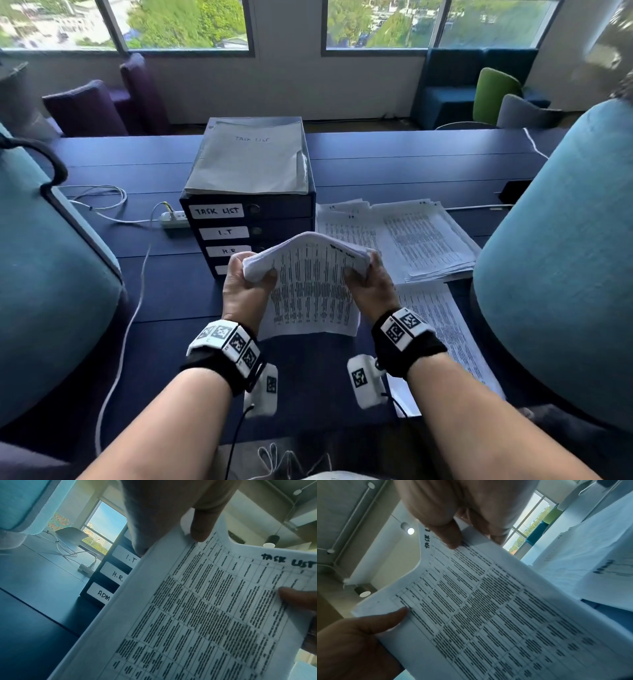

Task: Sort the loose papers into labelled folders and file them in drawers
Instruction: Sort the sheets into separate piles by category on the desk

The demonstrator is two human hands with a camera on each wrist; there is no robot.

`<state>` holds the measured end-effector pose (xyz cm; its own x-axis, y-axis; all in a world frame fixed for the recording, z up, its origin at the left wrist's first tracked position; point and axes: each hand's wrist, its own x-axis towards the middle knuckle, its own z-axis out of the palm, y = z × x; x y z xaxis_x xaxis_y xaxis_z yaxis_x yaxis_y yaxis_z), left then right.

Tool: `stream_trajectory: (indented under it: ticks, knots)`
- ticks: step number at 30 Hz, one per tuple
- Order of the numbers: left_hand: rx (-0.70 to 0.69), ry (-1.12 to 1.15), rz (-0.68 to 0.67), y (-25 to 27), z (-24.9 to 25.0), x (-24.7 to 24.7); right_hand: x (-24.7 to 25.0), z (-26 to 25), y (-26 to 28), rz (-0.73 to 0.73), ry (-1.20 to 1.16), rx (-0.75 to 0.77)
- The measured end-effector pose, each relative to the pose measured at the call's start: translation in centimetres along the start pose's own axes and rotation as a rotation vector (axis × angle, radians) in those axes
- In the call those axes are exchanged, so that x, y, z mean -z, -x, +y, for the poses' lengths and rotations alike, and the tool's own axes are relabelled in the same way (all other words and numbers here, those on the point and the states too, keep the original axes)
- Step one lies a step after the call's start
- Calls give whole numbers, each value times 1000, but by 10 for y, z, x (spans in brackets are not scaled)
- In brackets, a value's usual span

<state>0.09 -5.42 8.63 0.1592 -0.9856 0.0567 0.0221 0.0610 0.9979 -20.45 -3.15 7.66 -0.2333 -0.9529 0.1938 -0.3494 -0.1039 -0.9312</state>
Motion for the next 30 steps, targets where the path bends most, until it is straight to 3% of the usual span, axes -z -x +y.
stream_trajectory:
  ticks: [7, 13, 19, 25, 30]
  knots:
    - [0, 100, 35, -12, 21, -1, 2, -19, -13, 148, 20, 92]
    - [154, 43, -40, 2, 4, -2, -8, 15, 6, 28, 109, 1]
    - [122, 132, -35, -15, 26, -6, 0, -1, -17, 128, 47, -21]
    - [184, 39, -15, -4, 5, -8, -5, 22, 0, 24, 23, -154]
    - [172, 99, -23, -18, 16, -13, 0, 15, -15, 76, 13, -88]
